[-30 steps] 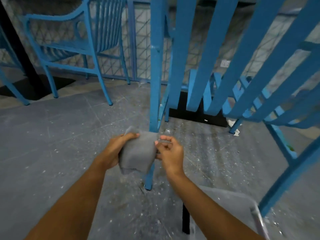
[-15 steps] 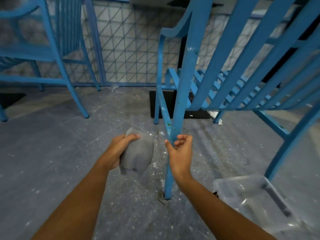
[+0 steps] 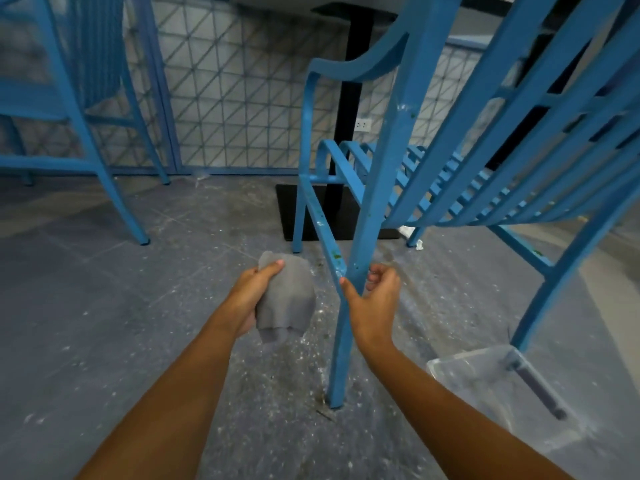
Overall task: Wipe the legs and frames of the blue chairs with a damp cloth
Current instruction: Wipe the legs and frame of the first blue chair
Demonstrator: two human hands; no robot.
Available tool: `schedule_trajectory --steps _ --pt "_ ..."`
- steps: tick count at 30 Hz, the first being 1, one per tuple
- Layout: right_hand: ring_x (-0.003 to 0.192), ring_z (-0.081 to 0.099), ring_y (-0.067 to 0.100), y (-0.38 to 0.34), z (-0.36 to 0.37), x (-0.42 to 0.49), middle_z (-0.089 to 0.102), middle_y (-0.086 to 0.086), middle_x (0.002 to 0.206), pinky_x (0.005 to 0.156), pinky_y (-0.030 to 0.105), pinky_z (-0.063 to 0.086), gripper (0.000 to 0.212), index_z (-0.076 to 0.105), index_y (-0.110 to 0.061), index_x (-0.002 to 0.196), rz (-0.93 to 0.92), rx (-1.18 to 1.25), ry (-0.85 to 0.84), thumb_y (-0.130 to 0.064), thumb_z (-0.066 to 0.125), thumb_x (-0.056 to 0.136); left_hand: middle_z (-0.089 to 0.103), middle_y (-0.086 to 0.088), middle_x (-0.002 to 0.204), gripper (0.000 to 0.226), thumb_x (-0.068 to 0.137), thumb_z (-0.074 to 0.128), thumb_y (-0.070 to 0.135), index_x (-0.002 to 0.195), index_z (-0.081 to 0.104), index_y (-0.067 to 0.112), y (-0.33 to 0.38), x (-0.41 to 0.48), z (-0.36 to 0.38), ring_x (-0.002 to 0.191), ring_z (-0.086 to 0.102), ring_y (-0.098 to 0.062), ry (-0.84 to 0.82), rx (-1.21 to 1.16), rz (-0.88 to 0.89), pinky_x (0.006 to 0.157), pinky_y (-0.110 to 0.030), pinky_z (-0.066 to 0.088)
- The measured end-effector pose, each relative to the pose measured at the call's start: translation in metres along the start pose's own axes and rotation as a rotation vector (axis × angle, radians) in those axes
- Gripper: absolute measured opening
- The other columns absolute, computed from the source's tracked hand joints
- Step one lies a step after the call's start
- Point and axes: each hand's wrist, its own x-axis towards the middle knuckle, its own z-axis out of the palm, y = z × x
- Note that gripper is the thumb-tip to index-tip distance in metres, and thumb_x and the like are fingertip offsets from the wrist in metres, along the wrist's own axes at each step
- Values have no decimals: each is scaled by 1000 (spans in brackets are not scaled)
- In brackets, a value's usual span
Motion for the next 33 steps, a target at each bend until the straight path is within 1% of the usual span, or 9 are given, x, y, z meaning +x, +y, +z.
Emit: schedule_trajectory --steps 4,6,10,16,19,22,27,30,33 --pt "97 44 10 5 1 6 41 1 106 73 11 40 41 44 -8 109 -44 13 -24 -13 70 79 66 -10 106 44 86 62 36 118 56 7 3 0 9 97 63 -23 99 -41 4 79 -32 52" --pt "96 46 11 9 -3 11 42 1 105 71 9 40 36 44 -8 108 -48 11 -67 -11 68 81 67 -12 107 43 85 64 30 118 57 3 7 -1 16 96 64 -23 125 -96 21 76 -32 52" --pt "91 47 11 11 -11 19 42 0 102 76 20 43 29 45 -7 105 -84 -18 -141 -11 64 84 67 -13 103 31 80 69 13 108 61 1 21 -7 35 81 64 -19 193 -118 59 67 -30 53" --pt "89 50 15 9 -14 14 44 5 105 73 25 48 23 43 -7 102 -172 -81 -156 -9 60 86 63 -17 116 40 85 65 15 120 56 -1 7 -22 50 95 60 -26 294 -201 93 82 -37 51" --pt "87 44 11 11 -6 10 38 -1 100 67 15 37 23 43 -6 102 -219 -103 -79 -8 60 86 61 -17 119 36 88 61 17 119 55 0 6 -8 33 97 59 -26 246 -185 79 86 -40 51" --pt "82 43 6 13 -4 8 38 -3 100 60 9 39 24 40 -13 99 -195 -106 -56 -11 60 87 62 -16 120 36 89 61 21 119 55 2 12 11 21 98 60 -26 219 -148 61 93 -43 50" --pt "83 47 -2 16 -1 6 42 -2 100 68 0 40 29 36 -21 98 -181 -75 -35 -13 62 86 61 -11 104 30 91 58 24 117 54 8 35 41 25 77 61 -21 89 -139 29 74 -39 53" --pt "88 51 4 18 6 4 46 -3 100 70 3 44 29 37 -22 100 -156 -44 6 -13 61 86 61 -13 107 29 92 57 24 115 53 8 50 62 25 85 62 -24 45 -139 27 77 -40 52" --pt "93 50 4 18 15 0 45 -5 100 72 10 46 29 37 -25 100 -118 -3 56 -15 60 87 59 -17 120 40 94 53 25 126 48 2 65 88 23 110 58 -33 -25 -109 42 85 -41 48"
